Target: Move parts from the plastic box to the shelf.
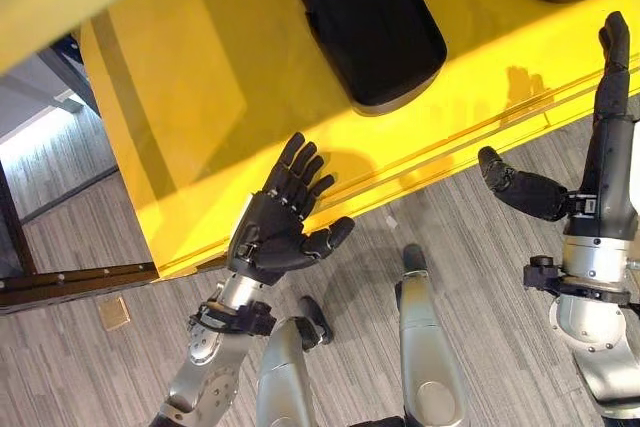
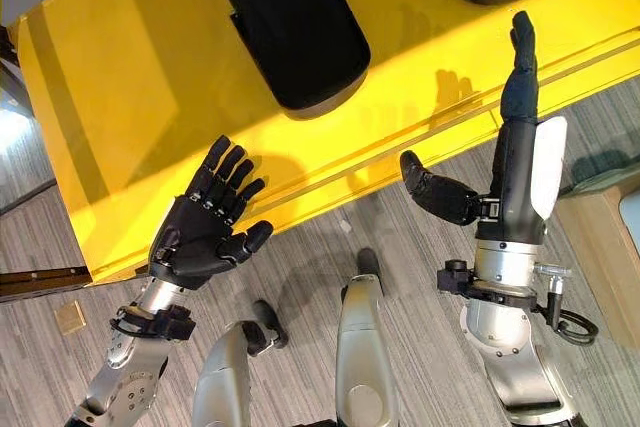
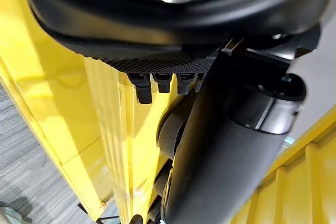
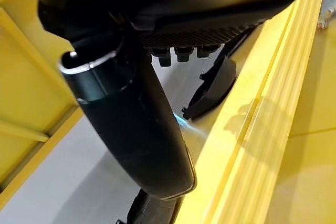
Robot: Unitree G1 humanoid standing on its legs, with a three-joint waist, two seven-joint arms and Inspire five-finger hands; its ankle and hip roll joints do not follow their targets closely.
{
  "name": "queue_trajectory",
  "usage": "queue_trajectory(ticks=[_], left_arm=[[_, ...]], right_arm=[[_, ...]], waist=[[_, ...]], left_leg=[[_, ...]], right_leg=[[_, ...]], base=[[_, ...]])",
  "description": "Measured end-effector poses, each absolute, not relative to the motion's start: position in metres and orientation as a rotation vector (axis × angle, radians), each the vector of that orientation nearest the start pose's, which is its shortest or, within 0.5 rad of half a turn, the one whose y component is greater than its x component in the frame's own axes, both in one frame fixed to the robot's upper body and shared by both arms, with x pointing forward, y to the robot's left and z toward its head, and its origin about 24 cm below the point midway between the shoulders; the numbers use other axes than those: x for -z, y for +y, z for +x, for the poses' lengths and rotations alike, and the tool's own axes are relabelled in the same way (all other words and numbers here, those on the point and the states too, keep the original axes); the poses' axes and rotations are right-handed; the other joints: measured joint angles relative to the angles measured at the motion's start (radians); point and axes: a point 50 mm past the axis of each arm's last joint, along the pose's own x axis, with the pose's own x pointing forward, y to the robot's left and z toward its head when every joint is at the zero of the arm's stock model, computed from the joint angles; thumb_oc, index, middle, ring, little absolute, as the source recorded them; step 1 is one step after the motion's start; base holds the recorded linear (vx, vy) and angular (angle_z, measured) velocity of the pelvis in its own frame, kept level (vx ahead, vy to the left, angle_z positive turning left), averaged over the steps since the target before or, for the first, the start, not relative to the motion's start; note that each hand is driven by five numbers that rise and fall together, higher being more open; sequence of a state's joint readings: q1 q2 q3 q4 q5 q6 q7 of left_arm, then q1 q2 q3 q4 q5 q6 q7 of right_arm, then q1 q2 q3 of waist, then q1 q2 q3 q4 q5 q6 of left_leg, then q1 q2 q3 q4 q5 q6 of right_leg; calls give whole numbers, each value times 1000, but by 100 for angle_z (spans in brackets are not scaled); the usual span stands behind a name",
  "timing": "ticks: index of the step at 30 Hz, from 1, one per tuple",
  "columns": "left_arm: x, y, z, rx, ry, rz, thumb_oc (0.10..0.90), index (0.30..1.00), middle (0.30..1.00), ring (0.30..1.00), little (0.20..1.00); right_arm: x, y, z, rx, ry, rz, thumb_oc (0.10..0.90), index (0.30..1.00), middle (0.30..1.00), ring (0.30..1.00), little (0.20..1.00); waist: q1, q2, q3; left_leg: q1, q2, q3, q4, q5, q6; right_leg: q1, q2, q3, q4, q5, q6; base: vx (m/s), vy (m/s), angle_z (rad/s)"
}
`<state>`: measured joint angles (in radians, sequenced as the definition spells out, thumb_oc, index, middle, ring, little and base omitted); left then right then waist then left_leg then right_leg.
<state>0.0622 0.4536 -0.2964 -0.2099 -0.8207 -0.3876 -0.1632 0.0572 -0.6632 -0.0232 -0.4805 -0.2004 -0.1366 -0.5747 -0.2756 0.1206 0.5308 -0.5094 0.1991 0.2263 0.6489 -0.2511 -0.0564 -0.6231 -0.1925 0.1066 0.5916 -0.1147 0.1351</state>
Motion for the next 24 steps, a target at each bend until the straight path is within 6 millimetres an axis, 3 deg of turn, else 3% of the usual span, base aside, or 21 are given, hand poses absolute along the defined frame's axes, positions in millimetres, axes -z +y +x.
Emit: queue_trajectory(ticks=[16, 24], left_arm=[[-97, 160, 220, 440, -355, -456, 900, 1000, 1000, 1000, 1000], [-95, 161, 218, 455, -350, -450, 900, 1000, 1000, 1000, 1000]], right_arm=[[-189, -201, 214, 47, -748, -943, 900, 1000, 1000, 1000, 1000], [-184, -195, 217, -18, -715, -962, 900, 1000, 1000, 1000, 1000]], waist=[[23, 1, 0], [34, -2, 0]], left_leg=[[4, -2, -16, -26, 22, -17], [-7, 2, -42, -9, 18, -10]], right_leg=[[-12, 0, -14, 34, -21, -13], [1, 0, -38, 30, -24, -18]], base=[[-13, -34, 3], [-5, -44, 7]])
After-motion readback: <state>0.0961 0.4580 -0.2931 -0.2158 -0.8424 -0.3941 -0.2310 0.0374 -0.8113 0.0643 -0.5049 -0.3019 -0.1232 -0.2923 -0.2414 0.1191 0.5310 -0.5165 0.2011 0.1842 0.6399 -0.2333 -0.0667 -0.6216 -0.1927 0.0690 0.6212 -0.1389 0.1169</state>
